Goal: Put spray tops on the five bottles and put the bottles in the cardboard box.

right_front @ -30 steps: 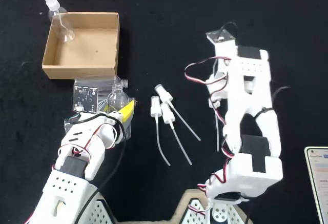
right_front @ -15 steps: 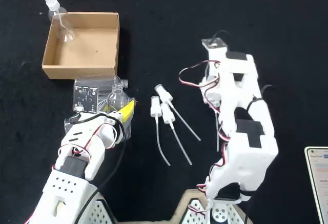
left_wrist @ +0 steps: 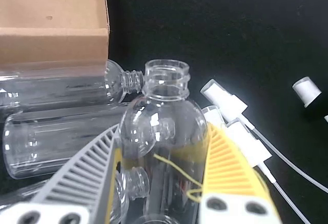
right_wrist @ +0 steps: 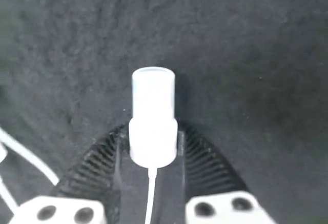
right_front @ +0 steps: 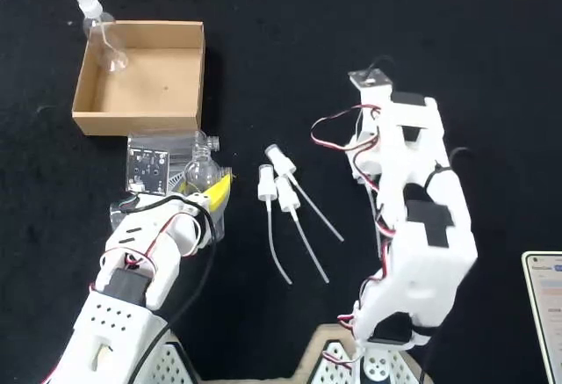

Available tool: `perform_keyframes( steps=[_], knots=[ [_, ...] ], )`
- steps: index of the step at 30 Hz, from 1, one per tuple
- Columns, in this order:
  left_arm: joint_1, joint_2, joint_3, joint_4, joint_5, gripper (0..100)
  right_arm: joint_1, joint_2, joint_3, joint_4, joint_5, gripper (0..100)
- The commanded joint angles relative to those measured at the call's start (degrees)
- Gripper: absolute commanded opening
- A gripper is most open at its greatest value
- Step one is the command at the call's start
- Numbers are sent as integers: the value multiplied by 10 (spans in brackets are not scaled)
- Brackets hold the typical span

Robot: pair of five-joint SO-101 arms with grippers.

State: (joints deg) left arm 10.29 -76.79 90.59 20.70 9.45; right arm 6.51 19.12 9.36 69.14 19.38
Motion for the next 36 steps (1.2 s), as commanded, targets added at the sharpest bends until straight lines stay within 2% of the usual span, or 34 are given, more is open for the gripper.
perform_keyframes(
  steps=[1,6,11,18,24,33,36],
  knots=[
    [12,-8,-7,-10,3,116,4,-114,13,25,-18,11],
    [83,-8,-5,-4,-10,116,1,-287,44,48,-74,11],
    [145,-8,0,2,-103,116,-20,-451,48,53,-164,11],
    [160,-8,0,-2,-114,116,-119,-602,43,40,-269,11],
    [179,-8,-7,-4,-114,116,-226,-669,68,-51,-285,11],
    [157,-8,37,-156,-113,116,-251,-678,207,-236,-289,11],
    [162,-8,65,-201,-113,116,-269,-679,210,-256,-286,11]
  ],
)
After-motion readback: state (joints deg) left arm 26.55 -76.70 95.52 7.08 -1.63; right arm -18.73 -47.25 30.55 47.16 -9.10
